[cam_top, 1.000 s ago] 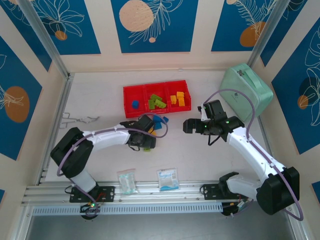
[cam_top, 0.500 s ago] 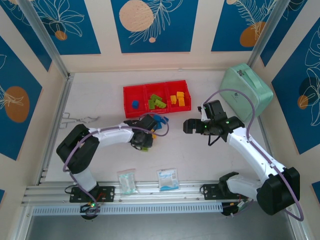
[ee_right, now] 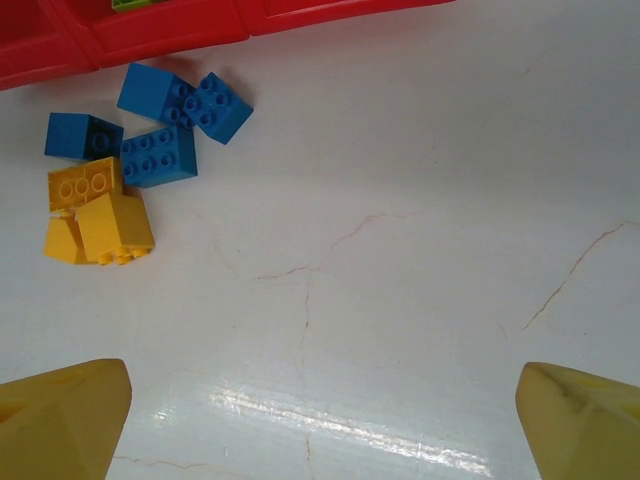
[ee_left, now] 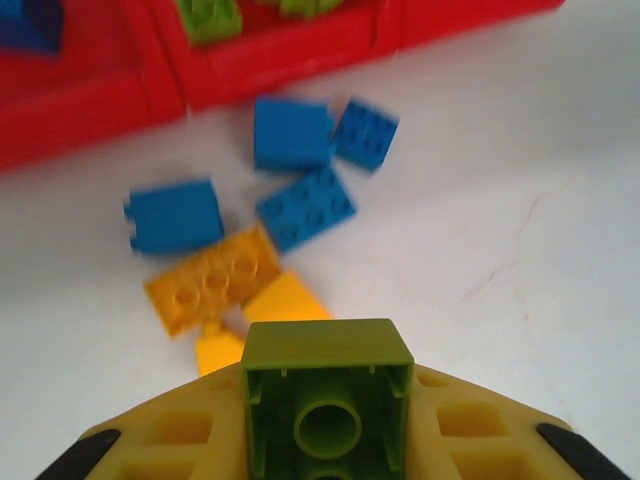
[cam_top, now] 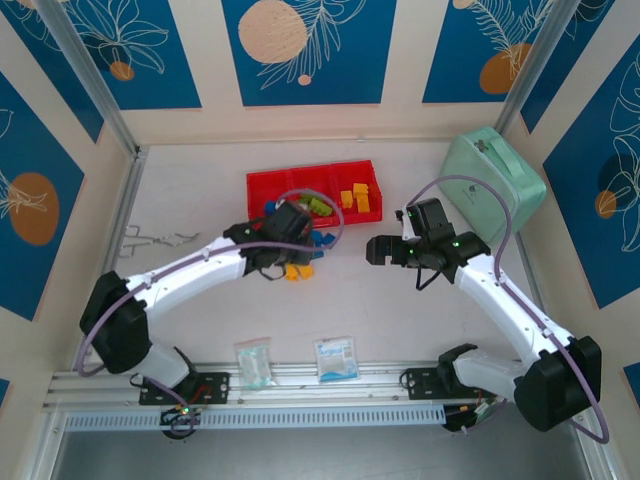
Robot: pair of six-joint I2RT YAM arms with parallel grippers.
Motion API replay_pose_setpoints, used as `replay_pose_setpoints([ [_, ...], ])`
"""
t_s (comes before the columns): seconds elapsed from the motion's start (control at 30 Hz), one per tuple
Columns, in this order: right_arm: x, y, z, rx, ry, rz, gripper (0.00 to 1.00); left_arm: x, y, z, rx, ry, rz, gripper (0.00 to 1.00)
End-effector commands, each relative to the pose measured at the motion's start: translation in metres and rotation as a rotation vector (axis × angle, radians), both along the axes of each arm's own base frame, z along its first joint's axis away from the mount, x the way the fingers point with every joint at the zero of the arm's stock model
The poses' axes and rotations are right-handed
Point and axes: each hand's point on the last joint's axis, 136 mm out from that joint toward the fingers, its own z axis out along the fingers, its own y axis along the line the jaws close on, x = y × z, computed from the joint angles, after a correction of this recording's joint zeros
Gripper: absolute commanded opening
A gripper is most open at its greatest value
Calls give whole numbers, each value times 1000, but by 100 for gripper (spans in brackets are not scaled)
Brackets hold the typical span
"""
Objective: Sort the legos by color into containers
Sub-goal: Pick up the lego from the center of the table, then place the lego in the container.
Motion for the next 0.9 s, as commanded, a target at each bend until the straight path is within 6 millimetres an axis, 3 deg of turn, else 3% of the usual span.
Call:
replay_pose_setpoints([
  [0.0,-7,1,10,25,-28,-2,99,40,7,12,109,-61,7,21],
  [0.1,-14,0,10,39,-24,-3,99,77,-2,15,87,-76,41,21],
  [0.3,-29,-4,14,73,-34,-14,99,146,-4,-2,88,-67,117,21],
  [0.4,-34,-8,12,64,-42,-15,99,172,-8,-9,70,-70,122,21],
  [0.6,-42,-11,9,60,-32,-9,99,203,-13,-22,88,-99,133,27],
  [0.87,-47,-12,10,61,-30,-7,99,222,-13,-26,97,-123,153,41],
])
